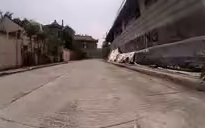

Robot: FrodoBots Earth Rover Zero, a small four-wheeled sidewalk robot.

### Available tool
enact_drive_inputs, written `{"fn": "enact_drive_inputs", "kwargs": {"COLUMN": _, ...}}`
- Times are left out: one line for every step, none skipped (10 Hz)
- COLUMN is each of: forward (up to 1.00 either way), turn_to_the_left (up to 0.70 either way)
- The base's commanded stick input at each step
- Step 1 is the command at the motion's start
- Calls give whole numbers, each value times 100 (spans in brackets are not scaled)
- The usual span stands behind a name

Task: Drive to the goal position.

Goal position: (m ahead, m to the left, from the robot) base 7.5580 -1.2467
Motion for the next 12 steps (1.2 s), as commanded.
{"fn": "enact_drive_inputs", "kwargs": {"forward": 70, "turn_to_the_left": 0}}
{"fn": "enact_drive_inputs", "kwargs": {"forward": 70, "turn_to_the_left": 0}}
{"fn": "enact_drive_inputs", "kwargs": {"forward": 70, "turn_to_the_left": 0}}
{"fn": "enact_drive_inputs", "kwargs": {"forward": 70, "turn_to_the_left": 0}}
{"fn": "enact_drive_inputs", "kwargs": {"forward": 70, "turn_to_the_left": 0}}
{"fn": "enact_drive_inputs", "kwargs": {"forward": 70, "turn_to_the_left": 0}}
{"fn": "enact_drive_inputs", "kwargs": {"forward": 70, "turn_to_the_left": 0}}
{"fn": "enact_drive_inputs", "kwargs": {"forward": 70, "turn_to_the_left": 0}}
{"fn": "enact_drive_inputs", "kwargs": {"forward": 70, "turn_to_the_left": 0}}
{"fn": "enact_drive_inputs", "kwargs": {"forward": 70, "turn_to_the_left": 0}}
{"fn": "enact_drive_inputs", "kwargs": {"forward": 70, "turn_to_the_left": 0}}
{"fn": "enact_drive_inputs", "kwargs": {"forward": 70, "turn_to_the_left": 0}}
